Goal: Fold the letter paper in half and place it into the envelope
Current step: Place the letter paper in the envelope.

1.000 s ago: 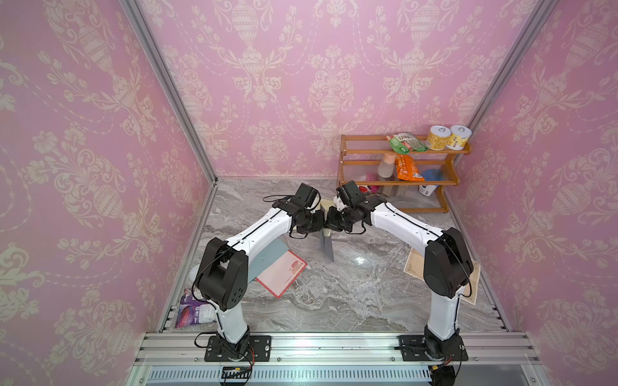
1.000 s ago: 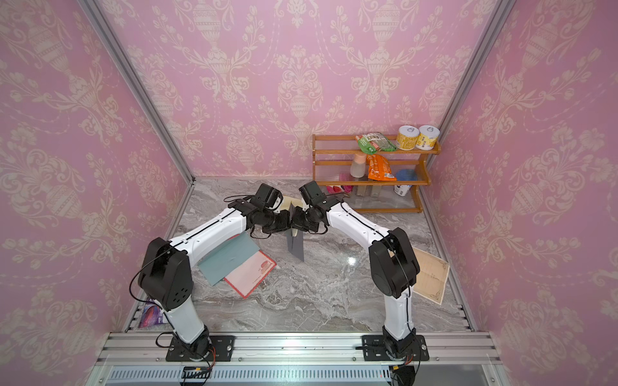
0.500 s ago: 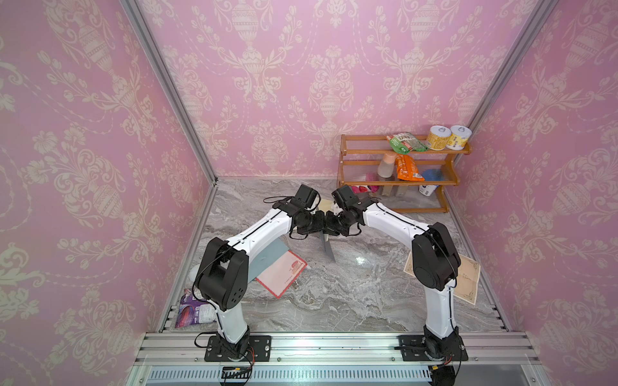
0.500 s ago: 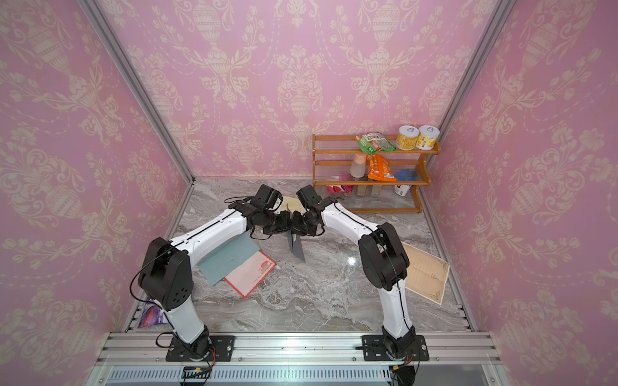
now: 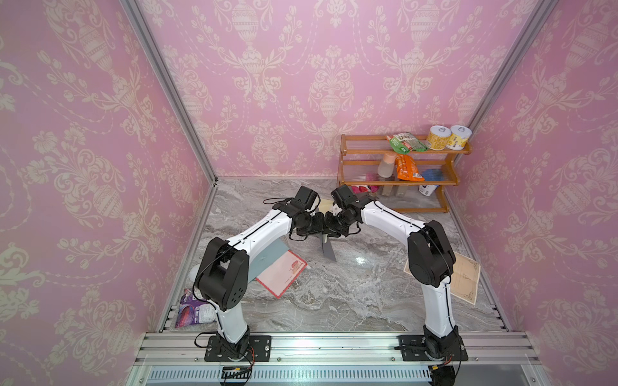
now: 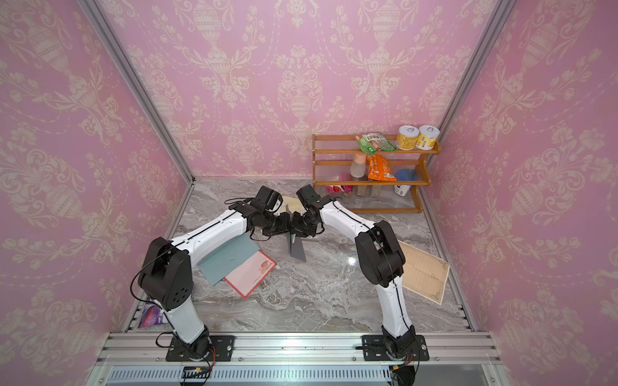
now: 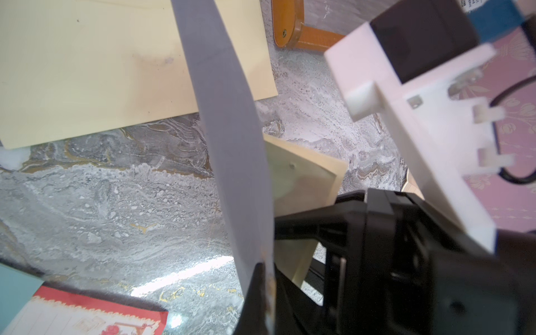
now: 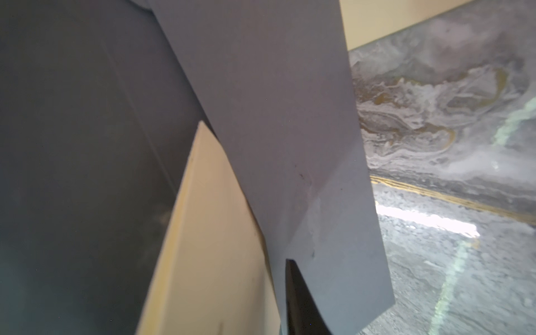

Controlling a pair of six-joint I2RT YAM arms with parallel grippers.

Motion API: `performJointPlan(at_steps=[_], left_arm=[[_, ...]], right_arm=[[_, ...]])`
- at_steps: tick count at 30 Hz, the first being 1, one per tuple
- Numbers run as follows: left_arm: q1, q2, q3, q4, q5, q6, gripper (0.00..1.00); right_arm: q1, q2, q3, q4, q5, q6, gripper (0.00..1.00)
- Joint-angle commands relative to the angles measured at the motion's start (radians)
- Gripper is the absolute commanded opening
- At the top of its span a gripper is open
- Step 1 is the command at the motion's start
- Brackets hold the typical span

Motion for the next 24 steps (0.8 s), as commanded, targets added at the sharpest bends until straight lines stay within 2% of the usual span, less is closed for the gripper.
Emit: performJointPlan(at_steps=[1, 9, 11, 13, 14, 24], left_arm=[[-0.005, -0.024, -0.023, 0.006, 0.032, 0.026, 0.00], [-0.005, -0.025, -0.028, 0.004, 0.028, 0.033, 0.00], [-0.005, -0.026, -0.031, 0.005, 0.029, 0.031, 0.00], [-0.005, -0.026, -0.031, 0.010, 0.033, 0.030, 0.00], [-0.005, -0.025, -0.030, 0.011, 0.035, 0.032, 0.00], [-0.017, -0.023, -0.031, 0.064, 0.090, 0.059, 0.00]], right_arm=[[-0.010, -0.051, 0.023, -0.034, -0.025, -0.024, 0.29], [-0.029, -0.088, 0.020, -0.045, -0.007, -0.043, 0.29], [-0.035, -0.082, 0.021, -0.046, -0.011, -0.046, 0.20], [-0.040, -0.071, 0.023, -0.047, -0.012, -0.044, 0.04], [-0.040, -0.066, 0.025, -0.048, -0.012, -0.044, 0.00], [-0.055, 0.023, 0.126, -0.096, -0.077, -0.059, 0.00]])
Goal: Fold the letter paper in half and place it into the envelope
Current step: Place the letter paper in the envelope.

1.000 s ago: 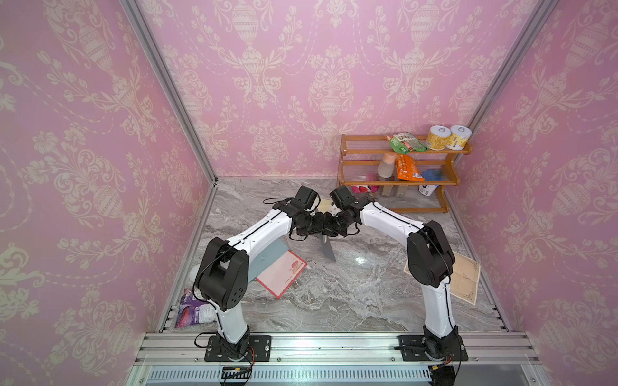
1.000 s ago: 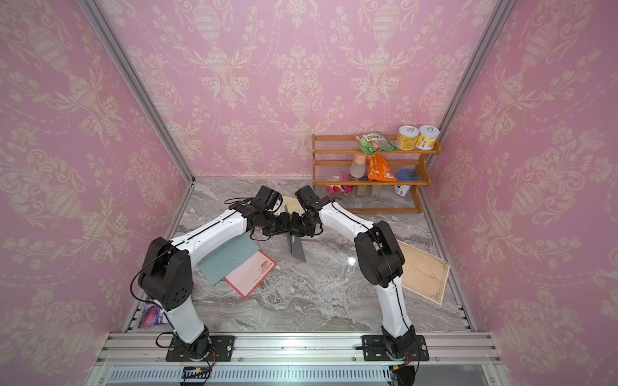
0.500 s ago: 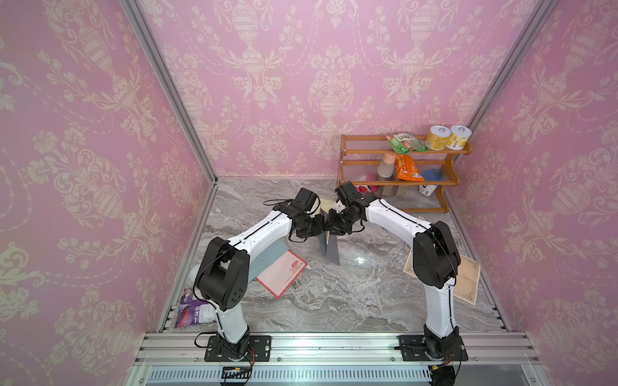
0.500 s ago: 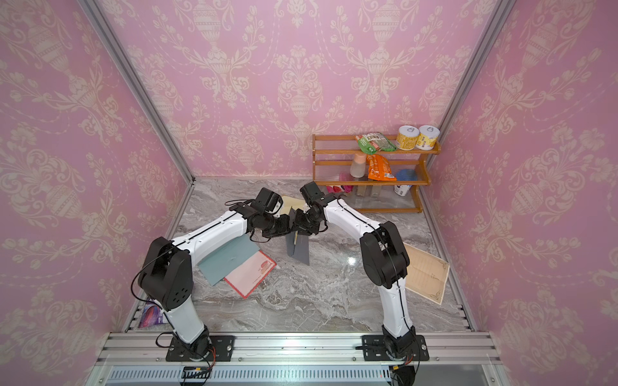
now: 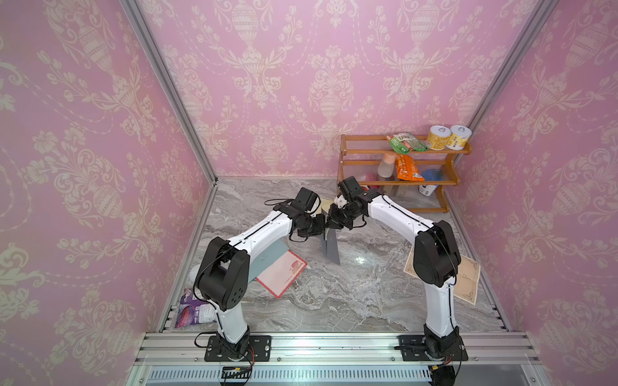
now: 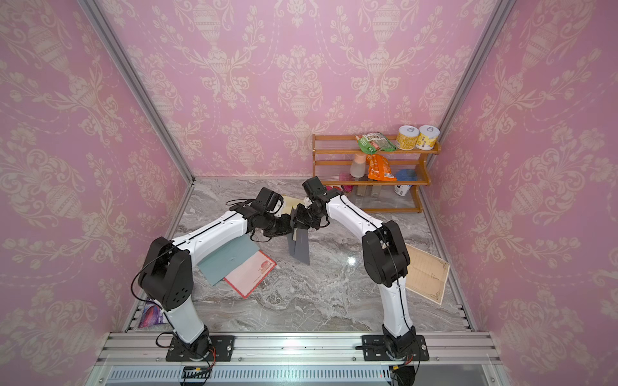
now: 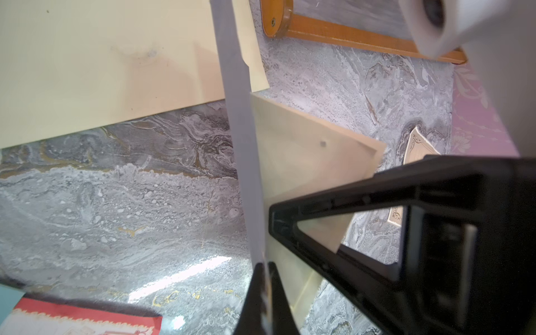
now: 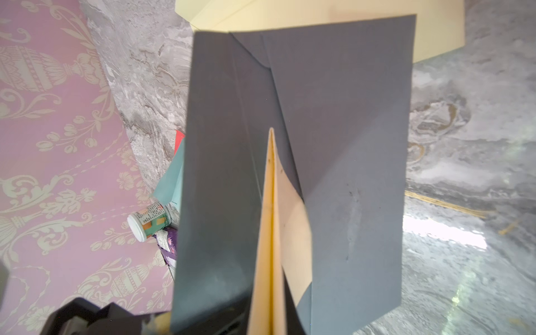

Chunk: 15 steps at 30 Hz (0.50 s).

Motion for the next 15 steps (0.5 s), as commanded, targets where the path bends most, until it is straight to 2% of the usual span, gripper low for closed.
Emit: performJointPlan(at_steps=[1, 9, 15], left_arm=[[-0.012, -0.020, -0.012, 0.040, 0.066, 0.035, 0.00], [-0.035, 0.004, 0.020, 0.072, 0.137, 0.061, 0.00], [-0.044, 0.021, 0.034, 0.064, 0.131, 0.071, 0.00]], right_arm=[[-0.009, 0.048, 0.062, -0.055, -0.041, -0.031, 0.00], [-0.037, 0.141, 0.167, -0.157, -0.075, -0.064, 0.00], [-0.049, 0.196, 0.251, -0.274, -0.111, -0.139, 0.00]])
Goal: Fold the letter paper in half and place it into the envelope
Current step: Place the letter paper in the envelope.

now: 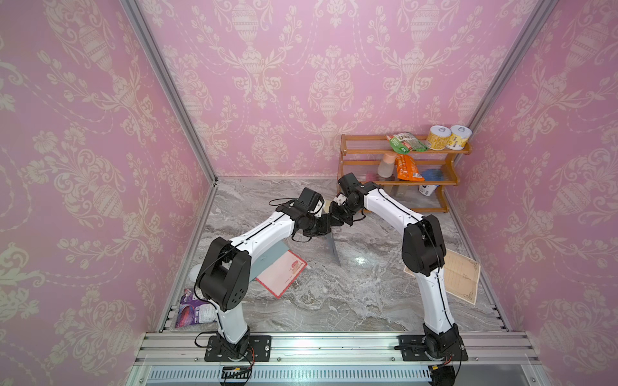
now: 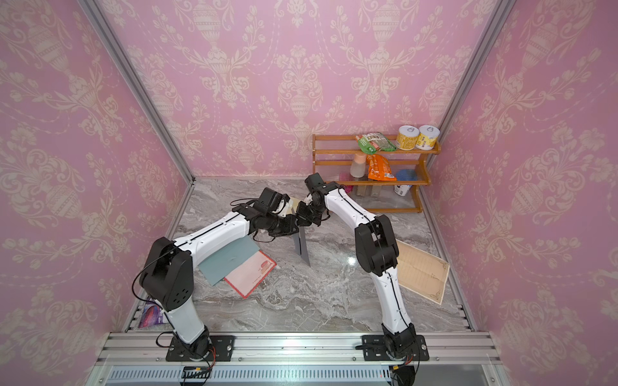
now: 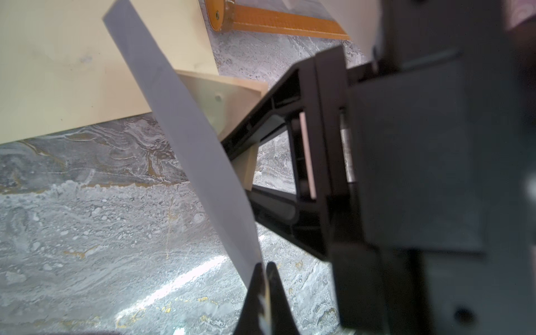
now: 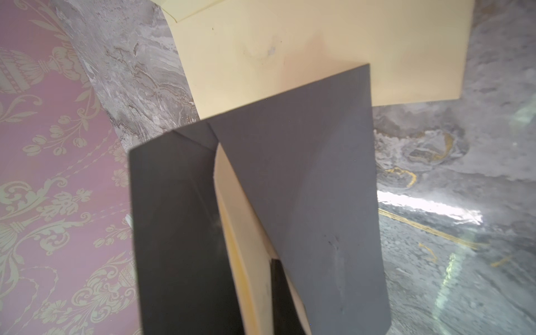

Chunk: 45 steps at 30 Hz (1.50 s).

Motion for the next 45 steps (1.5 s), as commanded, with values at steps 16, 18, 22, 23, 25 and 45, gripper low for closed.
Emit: performJointPlan(at_steps=[16, 18, 22, 23, 25, 45], left_arm=[[-0.017, 0.018, 0.030, -0.014, -0.023, 0.057, 0.00], [-0.017, 0.017, 0.028, -0.016, -0.025, 0.059, 0.00], [-0.018, 0.019, 0.020, -0.008, -0.014, 0.064, 0.00], [-0.017, 0.020, 0.019, -0.007, -0.010, 0.065, 0.00], [-0.018, 0.022, 0.017, -0.007, -0.001, 0.067, 0.00], [-0.013, 0.012, -0.041, 0.064, 0.112, 0.062, 0.00]], right_arm=[[-0.001, -0.086, -0.078, -0.251, -0.057, -0.163, 0.00], [-0.001, -0.098, -0.089, -0.254, -0.067, -0.157, 0.00], [-0.001, -0.082, -0.077, -0.263, -0.092, -0.143, 0.00], [-0.001, -0.073, -0.068, -0.264, -0.094, -0.143, 0.00], [-0.002, -0.053, -0.051, -0.263, -0.103, -0.141, 0.00], [-0.048, -0.146, -0.199, -0.081, -0.100, -0.134, 0.80]])
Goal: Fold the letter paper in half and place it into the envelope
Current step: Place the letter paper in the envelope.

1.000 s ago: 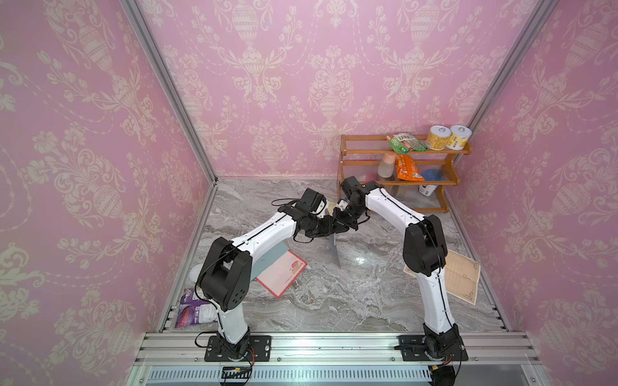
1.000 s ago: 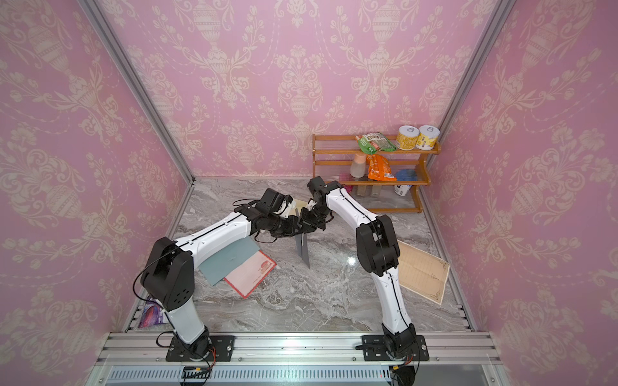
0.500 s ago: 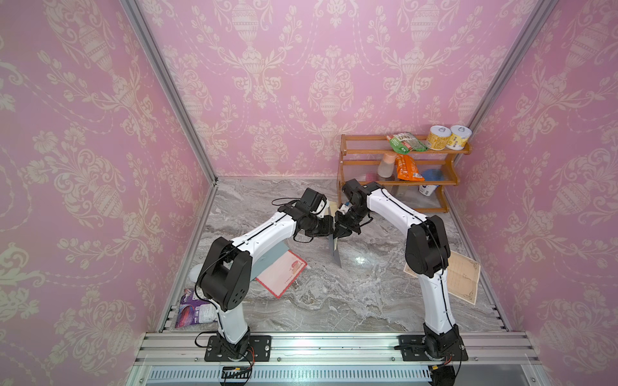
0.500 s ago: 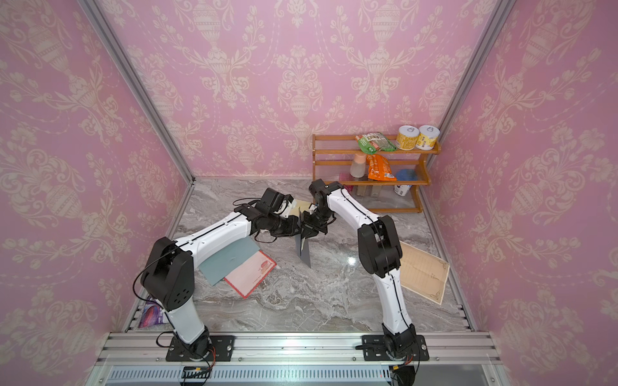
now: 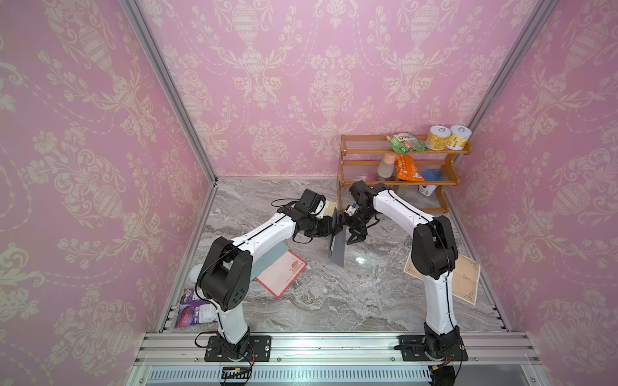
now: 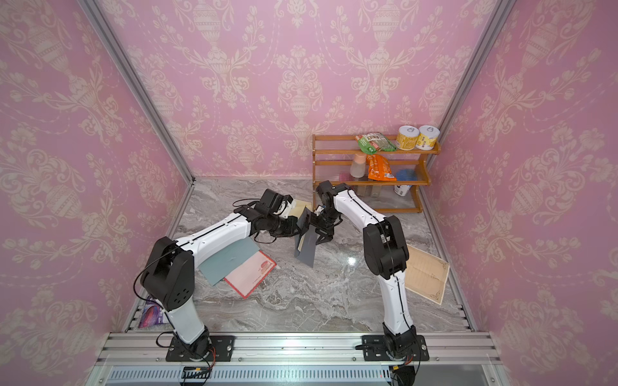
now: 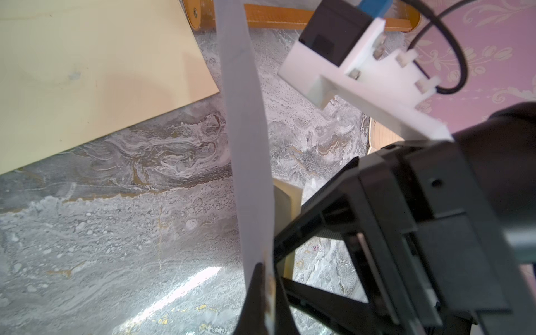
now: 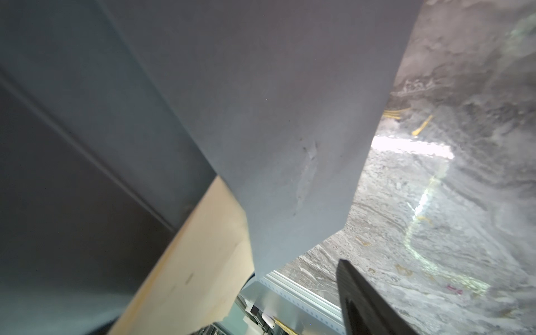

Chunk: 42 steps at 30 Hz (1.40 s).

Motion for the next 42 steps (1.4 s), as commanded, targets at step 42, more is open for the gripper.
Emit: performJointPlan(at_steps=[42], left_arm=[[0.078, 0.055, -0.170, 0.354, 0.305, -0.209, 0.00]], right_arm=[[-0.036, -0.240, -0.345, 0.467, 0.002, 0.103, 1.00]])
